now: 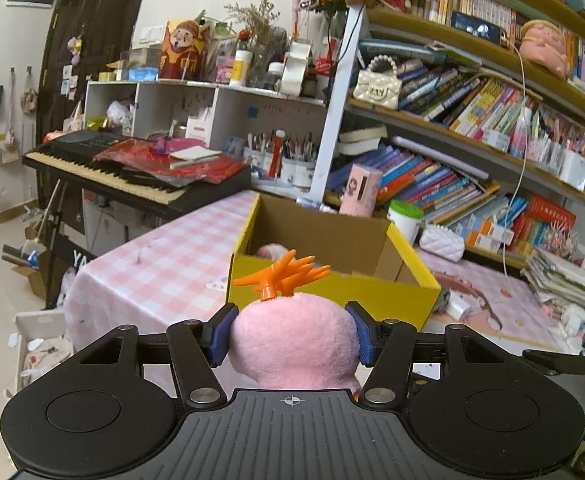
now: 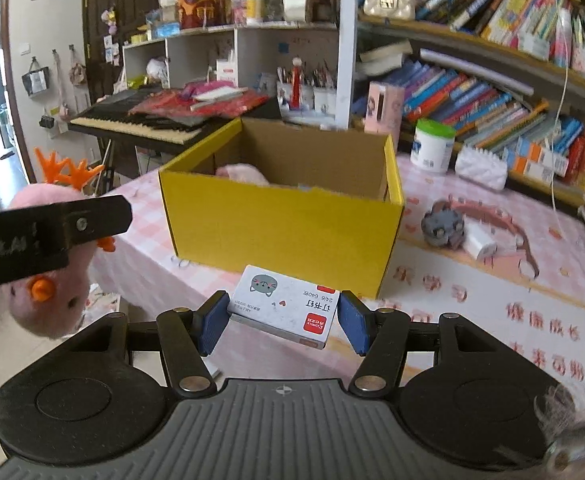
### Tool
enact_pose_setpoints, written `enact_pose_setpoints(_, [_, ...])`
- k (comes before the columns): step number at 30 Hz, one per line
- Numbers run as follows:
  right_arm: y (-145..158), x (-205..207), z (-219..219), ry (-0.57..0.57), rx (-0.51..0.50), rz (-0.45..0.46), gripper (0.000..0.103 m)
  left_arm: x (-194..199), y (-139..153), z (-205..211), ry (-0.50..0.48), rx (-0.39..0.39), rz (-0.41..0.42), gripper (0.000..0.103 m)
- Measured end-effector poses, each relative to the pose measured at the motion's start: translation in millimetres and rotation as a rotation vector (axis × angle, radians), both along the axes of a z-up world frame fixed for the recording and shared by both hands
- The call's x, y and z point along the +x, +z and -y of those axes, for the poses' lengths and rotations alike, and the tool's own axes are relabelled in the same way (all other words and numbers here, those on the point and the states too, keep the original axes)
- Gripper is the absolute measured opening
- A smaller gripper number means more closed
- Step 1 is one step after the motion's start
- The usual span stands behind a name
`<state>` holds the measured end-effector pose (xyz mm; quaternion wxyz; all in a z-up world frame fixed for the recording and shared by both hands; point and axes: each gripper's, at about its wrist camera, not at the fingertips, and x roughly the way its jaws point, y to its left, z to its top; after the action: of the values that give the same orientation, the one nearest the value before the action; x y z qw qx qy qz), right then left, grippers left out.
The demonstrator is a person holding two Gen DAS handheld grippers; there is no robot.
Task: Organize objects
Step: 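Carry the card box in the right tool and chick in the left tool toward the yellow box, then lower the card box into the yellow box with the right tool while the left tool lowers the chick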
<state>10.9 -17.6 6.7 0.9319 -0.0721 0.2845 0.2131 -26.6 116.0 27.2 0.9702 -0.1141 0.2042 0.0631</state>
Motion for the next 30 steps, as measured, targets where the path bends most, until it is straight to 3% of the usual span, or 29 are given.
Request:
enact_pose_setpoints(10, [25, 43, -8, -0.004, 0.025, 0.103, 0.057, 31, 14, -13, 0.023, 0.017, 0.047, 0.057])
enact_pose_setpoints(23, [32, 128, -20, 0.023, 0.015, 0.114, 0.057, 101, 16, -21, 0.066, 0.032, 0.046, 0.057])
enact_pose_setpoints(30, [23, 165, -22, 0.054, -0.026, 0.076, 0.057, 134, 7, -15, 0.078, 0.048, 0.009, 0.057])
